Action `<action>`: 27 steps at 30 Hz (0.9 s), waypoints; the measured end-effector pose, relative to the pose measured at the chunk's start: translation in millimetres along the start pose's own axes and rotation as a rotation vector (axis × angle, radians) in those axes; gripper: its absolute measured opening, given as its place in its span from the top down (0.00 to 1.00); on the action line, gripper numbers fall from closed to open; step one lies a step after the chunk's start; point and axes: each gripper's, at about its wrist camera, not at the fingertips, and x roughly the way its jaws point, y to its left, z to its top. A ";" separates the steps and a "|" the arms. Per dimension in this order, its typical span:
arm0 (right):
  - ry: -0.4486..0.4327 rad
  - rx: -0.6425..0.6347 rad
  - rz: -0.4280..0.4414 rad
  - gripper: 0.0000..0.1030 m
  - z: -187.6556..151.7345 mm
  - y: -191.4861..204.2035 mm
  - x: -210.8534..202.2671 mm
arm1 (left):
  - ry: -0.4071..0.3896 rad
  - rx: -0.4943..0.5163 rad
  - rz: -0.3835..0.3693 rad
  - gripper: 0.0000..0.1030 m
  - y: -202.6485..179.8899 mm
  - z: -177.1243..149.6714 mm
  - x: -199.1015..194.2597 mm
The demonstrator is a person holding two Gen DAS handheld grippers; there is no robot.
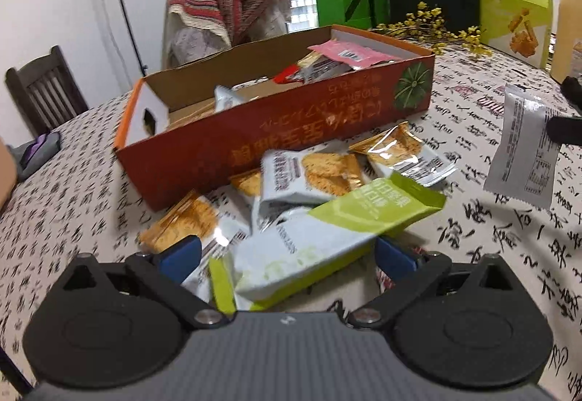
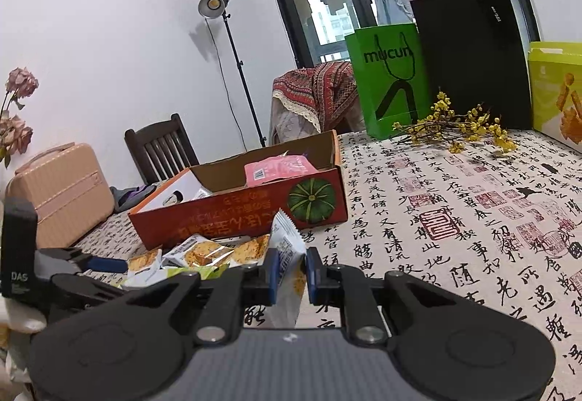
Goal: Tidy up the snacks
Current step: 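Grasp the green-and-white bar with the left gripper while the right gripper holds its sachet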
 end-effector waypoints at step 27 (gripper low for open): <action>0.030 0.032 0.067 0.85 -1.9 -10.4 15.0 | -0.017 -0.175 -0.201 0.59 9.2 -11.2 -33.4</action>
